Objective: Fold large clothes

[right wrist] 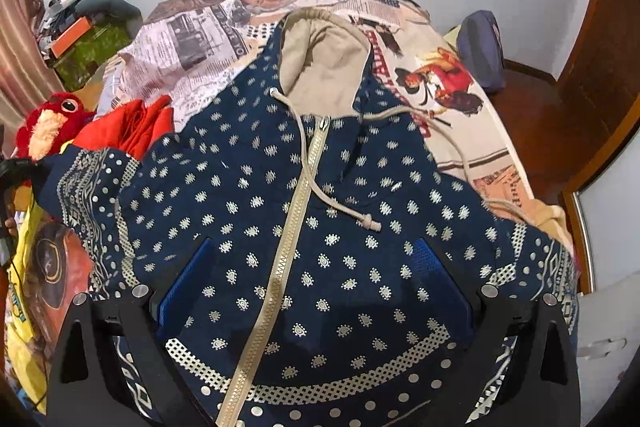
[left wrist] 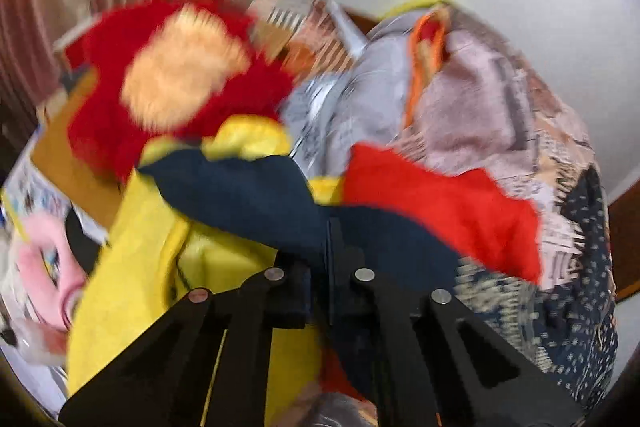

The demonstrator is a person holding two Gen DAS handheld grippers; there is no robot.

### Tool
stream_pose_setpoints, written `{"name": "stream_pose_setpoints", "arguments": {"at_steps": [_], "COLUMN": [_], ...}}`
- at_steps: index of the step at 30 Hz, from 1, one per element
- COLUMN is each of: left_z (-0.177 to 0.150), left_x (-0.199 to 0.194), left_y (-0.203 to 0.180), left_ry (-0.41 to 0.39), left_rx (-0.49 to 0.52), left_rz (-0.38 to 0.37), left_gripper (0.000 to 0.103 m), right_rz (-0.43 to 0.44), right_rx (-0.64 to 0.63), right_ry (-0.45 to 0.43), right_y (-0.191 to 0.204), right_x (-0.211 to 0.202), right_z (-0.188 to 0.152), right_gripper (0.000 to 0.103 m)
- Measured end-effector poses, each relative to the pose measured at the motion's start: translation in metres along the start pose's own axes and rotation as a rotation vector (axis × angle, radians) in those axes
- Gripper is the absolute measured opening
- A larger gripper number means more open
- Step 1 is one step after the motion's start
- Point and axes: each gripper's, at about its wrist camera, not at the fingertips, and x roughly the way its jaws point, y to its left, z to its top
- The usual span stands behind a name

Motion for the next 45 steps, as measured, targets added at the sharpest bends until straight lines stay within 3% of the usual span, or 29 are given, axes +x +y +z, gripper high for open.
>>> {"name": "stream_pose_setpoints", "arguments": {"at_steps": [6,10,16,24,29,33,36,40,45], "left_z": [0.021,0.018,-0.006,-0.076,-0.140,-0.188,-0.219,-0.243,-0.241], "left_x": [-0.079,-0.127,-0.153,-0.134,-0.101,-0.086,-0.075,-0.070,-0.087], "left_y": [-0.062,-0.122,-0.218,-0.326,-0.384,-0.408,-0.413,-0.408,-0.383], "left_ry": [-0.162,-0.255,-0.282,-0.126,0.007,0.090,0.179,0.245,0.253], "left_rx": [0.101,0.216,0.362,0.541,0.708,0.827,0.900,0.945,0.914], "left_rz": [-0.146,-0.222,-0.336,-0.471,-0.466,-0.455,-0.431,-0.407,-0.425], "left_gripper": [0.004,0.004,0.004,0.004,0.004,0.004,0.016,0.051,0.062], "right_rz": [0.004,-0.034,-0.040,-0.042,-0.038,-0.059,-0.077,-0.087,-0.084], "right_rx": [0.020,0.020,-0.006,-0.031,-0.043,-0.037,-0.038,-0.028,-0.028], "right_ry": [-0.046,-0.103,-0.145,-0.119,-0.088,-0.075,-0.057,-0.044,-0.045], "right_y": [-0.006,-0.011,-0.014,-0.030,-0.044,-0.056,-0.062,-0.066,-0.063], "right_x": [-0.022,-0.038,-0.054,-0.054,-0.053,-0.057,-0.057,-0.060,-0.067], "right_z": [0.007,0.011,0.011,0.000,-0.011,-0.019,-0.025,-0.029,-0.031], "right_gripper": [0.098,0.098,0.098,0.098,0.098,0.098,0.098,0.098,0.098]}}
